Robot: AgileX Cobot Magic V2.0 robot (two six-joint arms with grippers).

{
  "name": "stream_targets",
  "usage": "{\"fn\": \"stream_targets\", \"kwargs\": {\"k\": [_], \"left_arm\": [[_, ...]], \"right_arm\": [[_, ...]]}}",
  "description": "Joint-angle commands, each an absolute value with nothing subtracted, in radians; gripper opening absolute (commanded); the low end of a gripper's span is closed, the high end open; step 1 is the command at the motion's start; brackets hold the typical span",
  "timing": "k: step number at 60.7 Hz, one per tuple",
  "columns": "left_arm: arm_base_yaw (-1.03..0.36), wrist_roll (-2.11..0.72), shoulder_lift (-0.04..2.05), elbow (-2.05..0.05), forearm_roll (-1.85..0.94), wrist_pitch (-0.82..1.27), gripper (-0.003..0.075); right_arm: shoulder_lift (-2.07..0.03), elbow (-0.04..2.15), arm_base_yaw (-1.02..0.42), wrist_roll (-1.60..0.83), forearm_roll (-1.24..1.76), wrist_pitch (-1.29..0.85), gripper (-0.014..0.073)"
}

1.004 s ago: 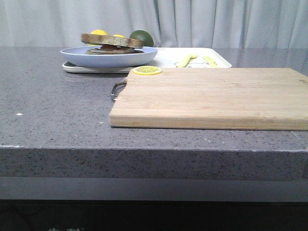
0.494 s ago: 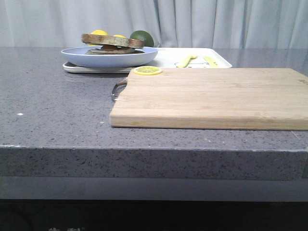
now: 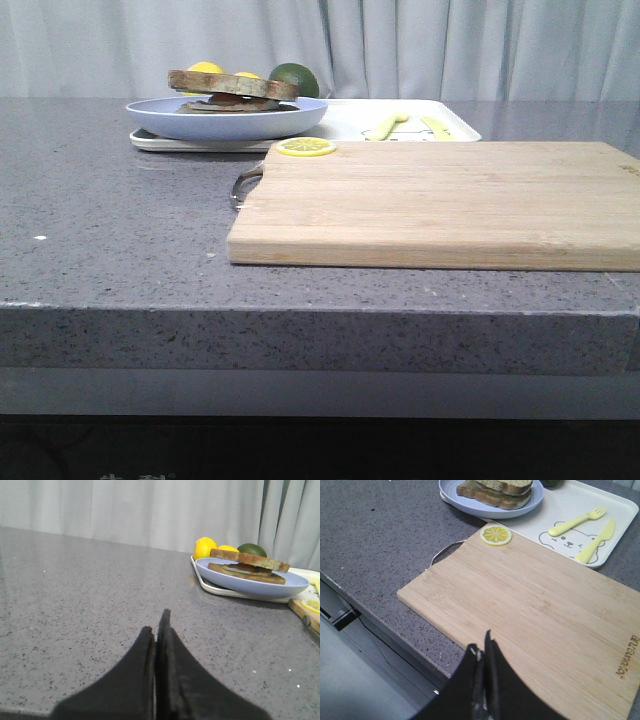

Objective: Place bread and move sandwich to tray

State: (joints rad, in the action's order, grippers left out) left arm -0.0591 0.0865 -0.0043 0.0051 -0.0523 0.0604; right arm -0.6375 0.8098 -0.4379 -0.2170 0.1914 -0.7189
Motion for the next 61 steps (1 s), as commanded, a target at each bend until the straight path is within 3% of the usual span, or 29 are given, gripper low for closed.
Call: {"fn": "stream_targets", "kwargs": {"k": [1, 61], "left_arm": [[-0.057, 0.103, -0.028, 0.006, -0.059, -0.065, -0.0020], [-0.057, 0.103, -0.028, 0.006, -0.038, -0.088, -0.0020]], "right_arm": [[-0.636, 0.835, -0.434, -0.226, 0.191, -0.651, -0.0071], [-0.636, 0.835, -0.434, -0.226, 0.191, -0.651, -0.0071]]}}
